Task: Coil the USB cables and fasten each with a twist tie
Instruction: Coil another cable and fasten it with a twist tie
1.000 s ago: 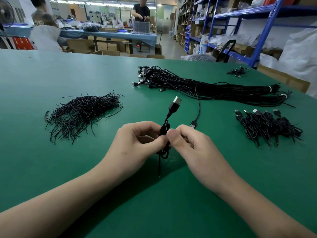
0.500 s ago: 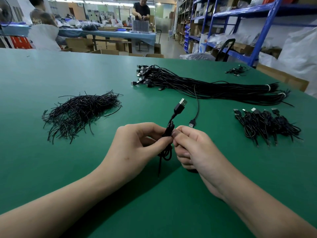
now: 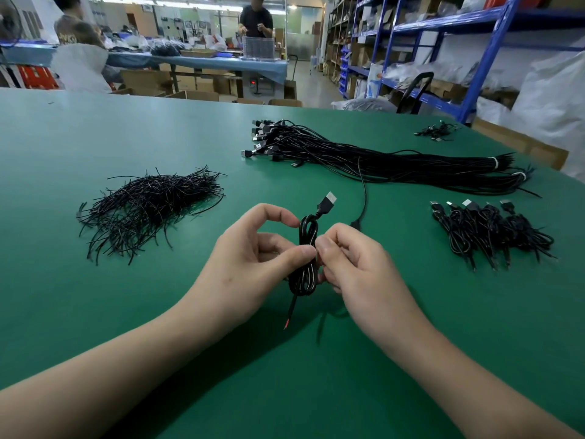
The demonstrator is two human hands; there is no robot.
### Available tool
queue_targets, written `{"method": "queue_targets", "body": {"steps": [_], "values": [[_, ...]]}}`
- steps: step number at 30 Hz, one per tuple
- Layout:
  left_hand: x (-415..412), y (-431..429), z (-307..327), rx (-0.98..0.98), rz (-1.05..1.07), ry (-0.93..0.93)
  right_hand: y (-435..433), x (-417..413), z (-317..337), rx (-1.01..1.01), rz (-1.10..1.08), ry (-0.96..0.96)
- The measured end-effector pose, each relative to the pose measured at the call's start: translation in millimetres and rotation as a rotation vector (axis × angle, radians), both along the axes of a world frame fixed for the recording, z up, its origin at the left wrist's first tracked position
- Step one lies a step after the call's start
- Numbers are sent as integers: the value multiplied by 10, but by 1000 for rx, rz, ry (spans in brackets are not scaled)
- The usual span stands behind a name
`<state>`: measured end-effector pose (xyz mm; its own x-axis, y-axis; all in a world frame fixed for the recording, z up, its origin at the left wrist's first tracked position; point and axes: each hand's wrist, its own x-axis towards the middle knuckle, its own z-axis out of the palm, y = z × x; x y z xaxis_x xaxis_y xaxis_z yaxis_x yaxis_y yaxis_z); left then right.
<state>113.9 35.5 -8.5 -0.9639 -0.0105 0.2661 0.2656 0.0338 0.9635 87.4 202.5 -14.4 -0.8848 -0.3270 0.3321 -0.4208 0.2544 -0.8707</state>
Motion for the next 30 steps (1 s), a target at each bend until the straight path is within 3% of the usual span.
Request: {"method": "queue_targets", "body": {"steps": [2,5,10,13,16,18,21,24,30], "values": [[12,1,-17,-134,46,77,-26,-5,-22,-76,36,-155],[32,6,-34,-235,79,183,-31,2,-17,-82,49,-188],[25,10,-48,-115,-2,153,-18,21,34,-105,25,-78],[36,-6,-50,-95,-73,216,1,33,69,-174,29,-183],[11,-38,-46,-401,15,373,24,38,91,-265,64,-388],[5,-43,-30,-587,116,488,22,38,87,-247,105,-425],[-12,-69,-14,-654,221,556,-8,46,82,-196,111,-317],[-31,-94,-29,-538,230,452,-33,79,109,-109,40,-108],[-25,-6,-25,-168,-51,150,-18,152,188,-15,-41,252]]}}
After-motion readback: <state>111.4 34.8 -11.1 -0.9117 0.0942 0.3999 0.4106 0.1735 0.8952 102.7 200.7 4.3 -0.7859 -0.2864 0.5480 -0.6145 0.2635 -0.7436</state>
